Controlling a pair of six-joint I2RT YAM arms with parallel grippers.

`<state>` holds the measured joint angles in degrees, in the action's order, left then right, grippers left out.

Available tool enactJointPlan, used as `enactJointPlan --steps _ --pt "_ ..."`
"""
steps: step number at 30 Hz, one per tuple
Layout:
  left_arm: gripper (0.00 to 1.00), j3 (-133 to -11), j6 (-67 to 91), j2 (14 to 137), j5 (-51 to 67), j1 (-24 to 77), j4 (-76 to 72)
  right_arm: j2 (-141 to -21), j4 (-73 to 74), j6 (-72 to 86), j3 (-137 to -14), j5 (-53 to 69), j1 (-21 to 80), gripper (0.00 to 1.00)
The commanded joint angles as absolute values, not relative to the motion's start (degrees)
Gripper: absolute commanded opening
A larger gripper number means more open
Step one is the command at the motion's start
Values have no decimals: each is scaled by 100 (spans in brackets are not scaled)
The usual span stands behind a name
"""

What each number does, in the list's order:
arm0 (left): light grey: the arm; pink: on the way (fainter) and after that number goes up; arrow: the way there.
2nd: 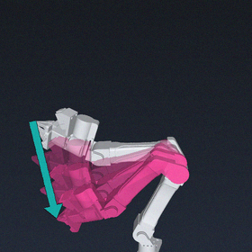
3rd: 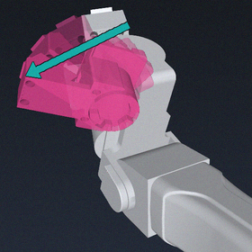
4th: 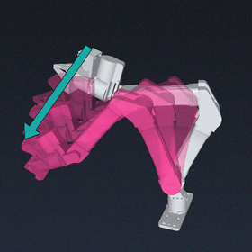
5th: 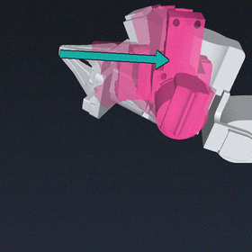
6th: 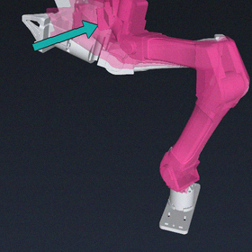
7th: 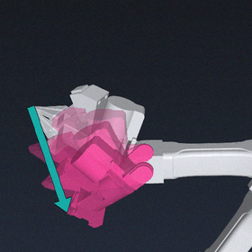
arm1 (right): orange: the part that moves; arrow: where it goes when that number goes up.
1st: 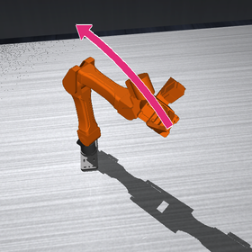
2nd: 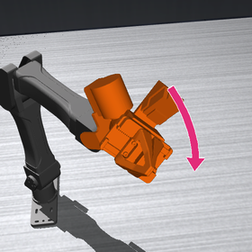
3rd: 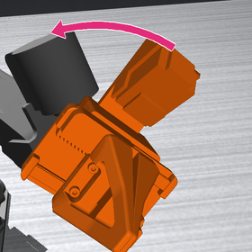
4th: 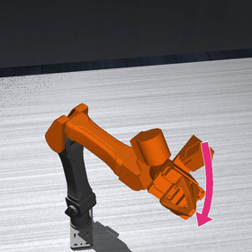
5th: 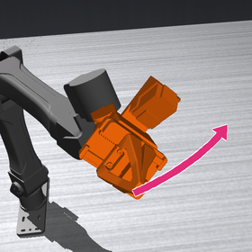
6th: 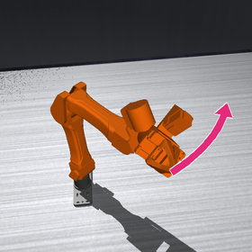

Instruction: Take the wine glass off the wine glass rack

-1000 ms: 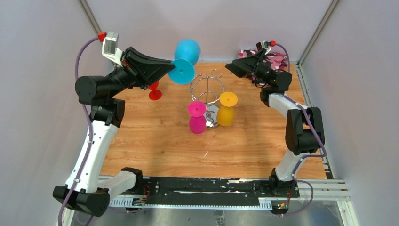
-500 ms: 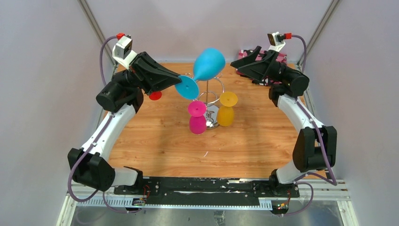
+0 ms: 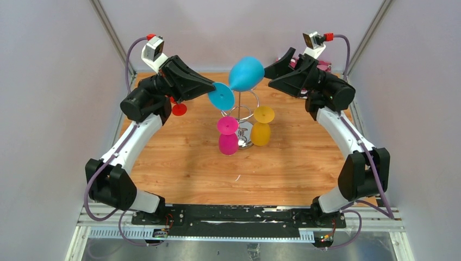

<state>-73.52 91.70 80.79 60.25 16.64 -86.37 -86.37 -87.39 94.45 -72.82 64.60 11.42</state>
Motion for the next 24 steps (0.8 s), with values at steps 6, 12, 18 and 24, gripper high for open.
enactJointPlan --steps 6,12,18,24 --pt "0 -7455 9158 8037 5946 1731 -9053 -9129 -9136 9398 -7968 6647 1676 91" --pt "0 -7855 9189 8183 6055 1731 -9053 -9126 -9140 9138 -7973 6750 1762 80" --pt "0 -8067 9232 8333 6124 1731 -9053 -8776 -9141 8897 -8021 6662 1805 68" --pt "0 -7820 9092 8244 6112 1731 -9054 -8547 -9136 8804 -7988 6509 1942 50"
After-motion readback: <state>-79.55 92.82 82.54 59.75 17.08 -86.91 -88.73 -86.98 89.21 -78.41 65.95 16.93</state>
